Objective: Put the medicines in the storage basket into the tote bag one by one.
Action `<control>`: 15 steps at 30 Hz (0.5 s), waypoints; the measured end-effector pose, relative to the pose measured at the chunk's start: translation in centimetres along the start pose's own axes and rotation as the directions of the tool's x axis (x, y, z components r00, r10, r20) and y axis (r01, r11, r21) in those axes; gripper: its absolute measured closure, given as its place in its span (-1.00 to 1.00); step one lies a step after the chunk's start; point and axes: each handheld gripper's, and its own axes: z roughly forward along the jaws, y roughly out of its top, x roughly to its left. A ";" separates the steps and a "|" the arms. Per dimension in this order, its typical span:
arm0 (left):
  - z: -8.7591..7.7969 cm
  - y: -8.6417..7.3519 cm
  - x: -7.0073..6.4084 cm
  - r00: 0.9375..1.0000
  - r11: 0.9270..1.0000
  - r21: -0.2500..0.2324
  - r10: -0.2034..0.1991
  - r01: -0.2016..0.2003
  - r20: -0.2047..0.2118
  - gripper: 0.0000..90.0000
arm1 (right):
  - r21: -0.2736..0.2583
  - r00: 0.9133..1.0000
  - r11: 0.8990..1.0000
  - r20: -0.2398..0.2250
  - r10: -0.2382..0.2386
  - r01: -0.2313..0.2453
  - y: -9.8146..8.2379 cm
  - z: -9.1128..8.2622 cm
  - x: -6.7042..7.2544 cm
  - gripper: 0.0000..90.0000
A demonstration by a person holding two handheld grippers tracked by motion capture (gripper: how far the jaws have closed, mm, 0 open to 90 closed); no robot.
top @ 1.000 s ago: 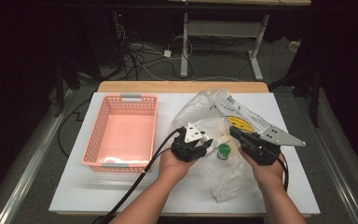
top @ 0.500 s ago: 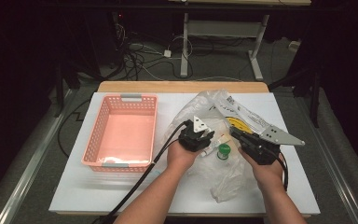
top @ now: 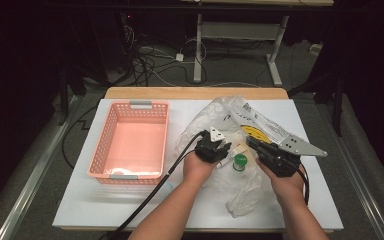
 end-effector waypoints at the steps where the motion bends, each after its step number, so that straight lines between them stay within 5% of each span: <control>1: 0.1 -0.1 0.0 1.000 1.000 0.004 -0.006 0.006 0.004 0.27 | -0.001 1.000 1.000 -0.001 0.000 0.000 0.0 0.0 0.0 1.00; 9: -0.5 0.2 -0.2 1.000 1.000 -0.002 -0.009 0.009 0.026 -0.06 | -0.004 1.000 1.000 -0.005 -0.009 0.009 0.0 0.0 0.0 1.00; 15: -2.4 0.5 -0.7 0.999 1.000 -0.026 -0.008 0.009 0.050 -0.13 | -0.002 1.000 1.000 -0.005 -0.004 0.004 0.1 -0.1 0.1 1.00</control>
